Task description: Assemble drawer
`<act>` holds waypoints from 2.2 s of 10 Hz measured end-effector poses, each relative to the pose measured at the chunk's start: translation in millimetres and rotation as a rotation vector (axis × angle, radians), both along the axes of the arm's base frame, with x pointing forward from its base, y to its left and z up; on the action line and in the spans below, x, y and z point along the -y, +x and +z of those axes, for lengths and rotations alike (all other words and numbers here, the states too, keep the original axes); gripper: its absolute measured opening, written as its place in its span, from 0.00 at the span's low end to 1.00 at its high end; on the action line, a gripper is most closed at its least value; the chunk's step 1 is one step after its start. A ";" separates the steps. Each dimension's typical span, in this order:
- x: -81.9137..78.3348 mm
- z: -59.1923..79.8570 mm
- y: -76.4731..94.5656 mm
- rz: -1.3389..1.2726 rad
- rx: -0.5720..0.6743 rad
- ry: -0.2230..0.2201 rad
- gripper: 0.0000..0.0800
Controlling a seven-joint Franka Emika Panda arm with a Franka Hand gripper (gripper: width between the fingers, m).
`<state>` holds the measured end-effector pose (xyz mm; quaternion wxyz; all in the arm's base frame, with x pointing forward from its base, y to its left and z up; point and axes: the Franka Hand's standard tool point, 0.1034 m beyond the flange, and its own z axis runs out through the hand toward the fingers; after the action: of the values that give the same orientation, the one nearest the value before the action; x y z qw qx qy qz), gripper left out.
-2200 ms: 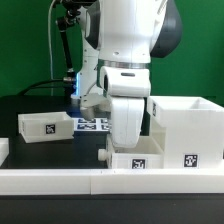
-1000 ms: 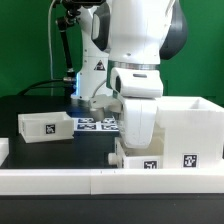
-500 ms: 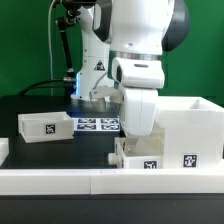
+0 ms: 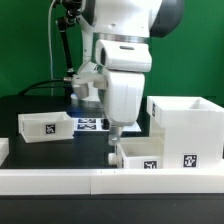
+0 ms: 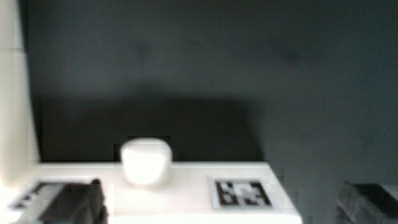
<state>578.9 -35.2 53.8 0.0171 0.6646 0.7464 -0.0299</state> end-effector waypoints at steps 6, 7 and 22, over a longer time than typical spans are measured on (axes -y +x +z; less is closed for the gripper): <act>27.4 -12.2 0.2 0.021 -0.021 0.036 0.81; 31.3 -15.2 -0.7 0.012 -0.044 0.071 0.81; -21.5 -27.9 5.7 -0.082 -0.081 0.204 0.81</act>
Offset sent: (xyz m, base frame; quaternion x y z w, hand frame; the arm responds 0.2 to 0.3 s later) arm 0.0000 0.0000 0.0000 0.0000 0.0000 0.0000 1.0000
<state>584.6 -13.7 25.9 -0.0818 0.6913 0.7177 0.0187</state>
